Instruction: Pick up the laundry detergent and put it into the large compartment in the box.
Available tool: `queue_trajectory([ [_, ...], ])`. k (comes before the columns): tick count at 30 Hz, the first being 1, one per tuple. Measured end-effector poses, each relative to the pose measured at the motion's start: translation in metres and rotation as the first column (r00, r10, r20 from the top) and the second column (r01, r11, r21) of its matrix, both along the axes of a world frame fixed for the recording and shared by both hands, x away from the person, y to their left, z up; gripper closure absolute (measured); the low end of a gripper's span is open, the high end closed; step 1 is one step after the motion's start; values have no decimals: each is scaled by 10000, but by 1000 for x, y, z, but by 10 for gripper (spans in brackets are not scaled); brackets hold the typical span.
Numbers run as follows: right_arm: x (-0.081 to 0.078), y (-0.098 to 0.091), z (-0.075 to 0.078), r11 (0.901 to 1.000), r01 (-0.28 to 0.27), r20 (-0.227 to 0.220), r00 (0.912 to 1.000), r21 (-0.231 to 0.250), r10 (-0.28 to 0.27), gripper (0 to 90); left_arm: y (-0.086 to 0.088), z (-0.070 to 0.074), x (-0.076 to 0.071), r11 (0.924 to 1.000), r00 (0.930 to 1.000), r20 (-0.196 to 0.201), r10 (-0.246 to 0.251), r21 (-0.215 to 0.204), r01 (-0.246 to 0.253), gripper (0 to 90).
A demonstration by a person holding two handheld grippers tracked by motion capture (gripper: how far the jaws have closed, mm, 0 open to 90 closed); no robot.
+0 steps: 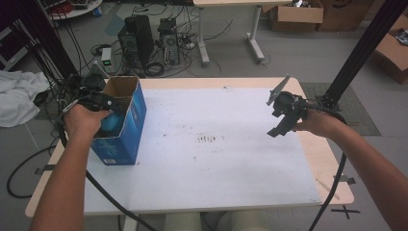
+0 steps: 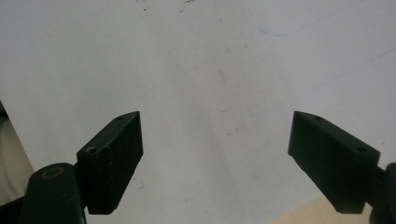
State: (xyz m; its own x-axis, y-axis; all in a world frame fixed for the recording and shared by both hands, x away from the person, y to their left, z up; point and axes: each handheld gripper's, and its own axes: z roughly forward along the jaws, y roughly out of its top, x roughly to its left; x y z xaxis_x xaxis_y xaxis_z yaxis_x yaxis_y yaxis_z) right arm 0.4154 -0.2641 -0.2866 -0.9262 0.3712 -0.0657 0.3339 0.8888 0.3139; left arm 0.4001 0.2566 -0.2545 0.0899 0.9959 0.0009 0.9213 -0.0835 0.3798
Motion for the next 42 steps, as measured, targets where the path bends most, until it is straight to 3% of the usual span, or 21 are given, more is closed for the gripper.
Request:
queue_trajectory([
  [11,-2,0,2,10000,-22,45,10000,5,22,181,0,18,-3,9999,9995,295,-105,-1,105,197],
  [27,-3,0,3,10000,-21,15,10000,-31,21,180,-25,58,-3,9931,9905,746,-1155,266,1139,180],
  [35,-3,1,2,10000,-70,9,10000,-20,70,180,-48,78,1,9787,9758,784,-2040,398,2014,180],
  [36,-3,1,2,10000,-40,-4,10000,-18,40,180,-57,81,2,9710,9688,695,-2380,414,2356,180],
  [38,-3,1,3,10000,4,-35,10000,-19,-4,180,-65,83,4,9631,9615,643,-2673,510,2643,183],
  [40,-3,0,3,10000,3,-12,10000,-21,-3,180,-74,86,7,9555,9538,655,-2931,560,2898,182],
  [41,-3,0,3,10000,51,-35,10000,-16,-51,179,-74,86,7,9555,9538,655,-2931,560,2898,183],
  [42,-4,0,3,10000,50,-34,10000,-10,-50,180,-82,88,10,9465,9446,669,-3213,560,3180,184],
])
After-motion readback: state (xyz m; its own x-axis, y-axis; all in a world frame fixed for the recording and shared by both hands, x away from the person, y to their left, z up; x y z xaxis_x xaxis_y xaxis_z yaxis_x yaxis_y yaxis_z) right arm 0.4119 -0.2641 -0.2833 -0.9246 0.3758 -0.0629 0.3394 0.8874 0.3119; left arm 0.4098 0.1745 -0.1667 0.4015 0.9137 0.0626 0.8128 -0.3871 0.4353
